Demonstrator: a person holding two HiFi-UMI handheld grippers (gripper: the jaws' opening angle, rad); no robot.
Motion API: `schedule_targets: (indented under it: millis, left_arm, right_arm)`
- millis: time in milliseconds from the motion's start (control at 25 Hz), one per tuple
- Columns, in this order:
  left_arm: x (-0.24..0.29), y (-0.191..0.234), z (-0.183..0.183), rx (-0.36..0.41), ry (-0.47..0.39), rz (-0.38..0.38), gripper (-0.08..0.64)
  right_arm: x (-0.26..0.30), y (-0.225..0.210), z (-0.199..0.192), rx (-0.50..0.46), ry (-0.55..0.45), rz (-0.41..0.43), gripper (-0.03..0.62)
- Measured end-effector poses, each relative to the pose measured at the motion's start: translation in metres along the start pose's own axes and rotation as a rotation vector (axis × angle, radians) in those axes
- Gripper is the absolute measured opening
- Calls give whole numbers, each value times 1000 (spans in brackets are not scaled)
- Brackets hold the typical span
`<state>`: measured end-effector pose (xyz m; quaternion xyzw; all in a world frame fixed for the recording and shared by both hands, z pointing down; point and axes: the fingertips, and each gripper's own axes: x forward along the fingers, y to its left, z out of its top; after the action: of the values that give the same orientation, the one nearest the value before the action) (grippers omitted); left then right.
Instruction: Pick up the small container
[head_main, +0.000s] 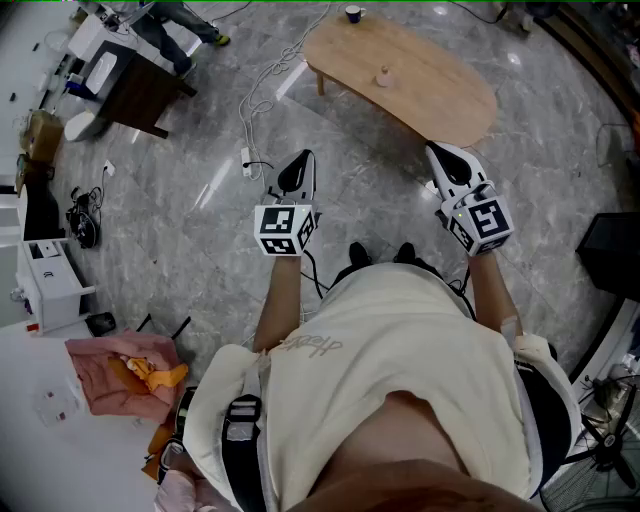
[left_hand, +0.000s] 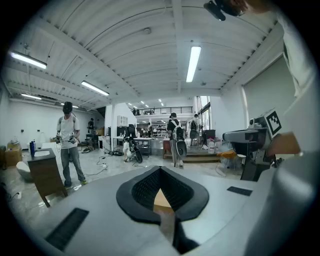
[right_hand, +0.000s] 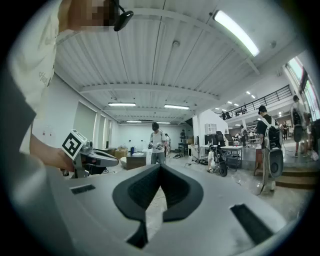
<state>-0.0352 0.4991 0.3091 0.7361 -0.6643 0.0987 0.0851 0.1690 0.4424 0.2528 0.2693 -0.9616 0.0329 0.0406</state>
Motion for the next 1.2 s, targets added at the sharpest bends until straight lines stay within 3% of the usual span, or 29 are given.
schedule_targets:
  millis: [280,560,1000,1200]
  left_arm:
    - [0,10,18,27,-40,-30,2]
    - [-9,47,2,70,-20,-52,2]
    - [-13,132,-31,-42,-7,-34,2]
    - [12,150,-39,-73,5,-23,2]
  right_arm:
    - [10,8,-5,-2,13,-13,-2]
    - [33,25,-10,-12,34,-53,-2]
    - [92,66,-23,-20,76,-74,-2]
    - [117,50,-32,-24,106,-77,-2]
